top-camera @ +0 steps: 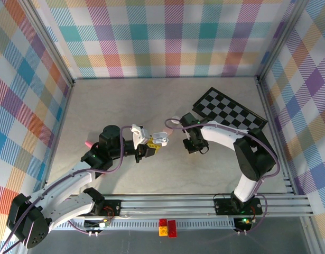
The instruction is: Insert the wireless bluetooth earbuds into the charging case
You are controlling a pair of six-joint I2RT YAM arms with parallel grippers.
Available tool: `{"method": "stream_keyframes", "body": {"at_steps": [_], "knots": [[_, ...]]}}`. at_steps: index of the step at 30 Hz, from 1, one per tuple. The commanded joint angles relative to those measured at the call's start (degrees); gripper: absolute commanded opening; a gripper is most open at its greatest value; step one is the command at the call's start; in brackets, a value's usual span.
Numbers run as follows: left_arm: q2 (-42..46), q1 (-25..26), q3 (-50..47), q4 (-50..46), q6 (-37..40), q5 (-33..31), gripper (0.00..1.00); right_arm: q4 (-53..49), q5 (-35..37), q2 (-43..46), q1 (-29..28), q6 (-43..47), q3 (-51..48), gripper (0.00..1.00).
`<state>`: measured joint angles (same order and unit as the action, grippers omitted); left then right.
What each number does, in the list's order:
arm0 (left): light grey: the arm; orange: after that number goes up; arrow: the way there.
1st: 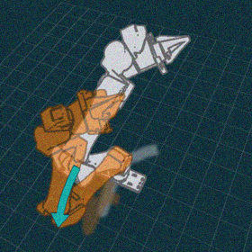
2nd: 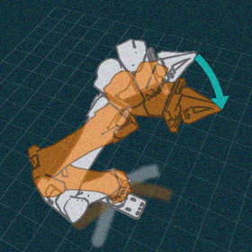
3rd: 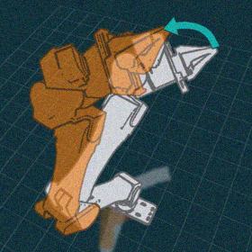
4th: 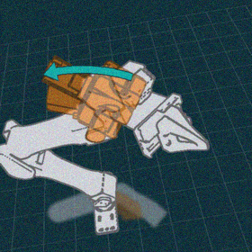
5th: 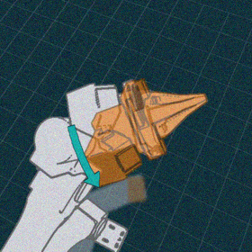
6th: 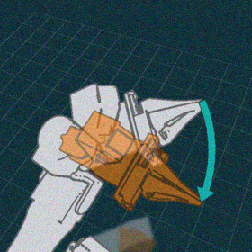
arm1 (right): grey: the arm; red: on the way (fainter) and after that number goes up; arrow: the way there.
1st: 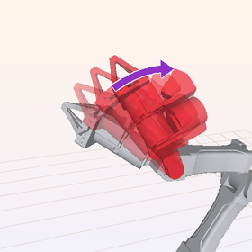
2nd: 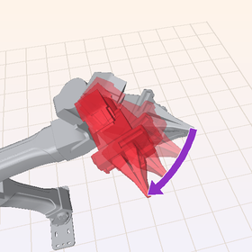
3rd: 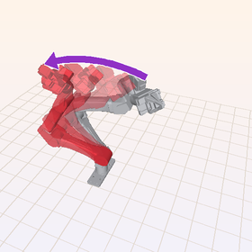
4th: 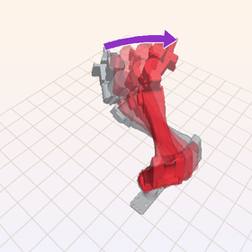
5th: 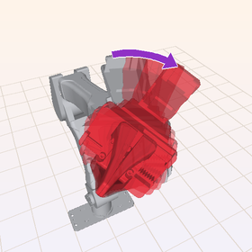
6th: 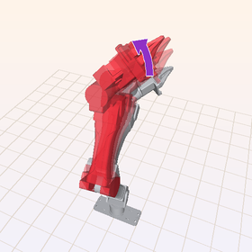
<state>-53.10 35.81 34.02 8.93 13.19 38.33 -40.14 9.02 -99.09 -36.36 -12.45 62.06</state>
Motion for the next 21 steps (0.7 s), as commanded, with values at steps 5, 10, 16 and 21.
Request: {"method": "stream_keyframes", "body": {"at_steps": [5, 10, 16, 21], "knots": [[1.6, -0.31, 1.31, 0.0, 1.37, 1.66, 0.0, -3.62, 0.28, -2.42, -2.2, -1.61, 3.05, 0.18], [1.18, -0.32, 1.51, -0.31, 1.97, 2.35, 0.0, -3.05, -2.98, -2.1, -3.22, -2.89, 3.42, 0.23], [1.21, -0.3, 1.58, -0.56, 2.11, 2.37, 0.0, -2.4, -6.47, -0.32, -3.45, -4.84, 3.33, 0.27], [1.19, -0.3, 1.49, -0.39, 2.2, 2.46, 0.0, -1.09, -6.02, 3.01, -3.14, -5.39, 1.98, 0.33]]}}
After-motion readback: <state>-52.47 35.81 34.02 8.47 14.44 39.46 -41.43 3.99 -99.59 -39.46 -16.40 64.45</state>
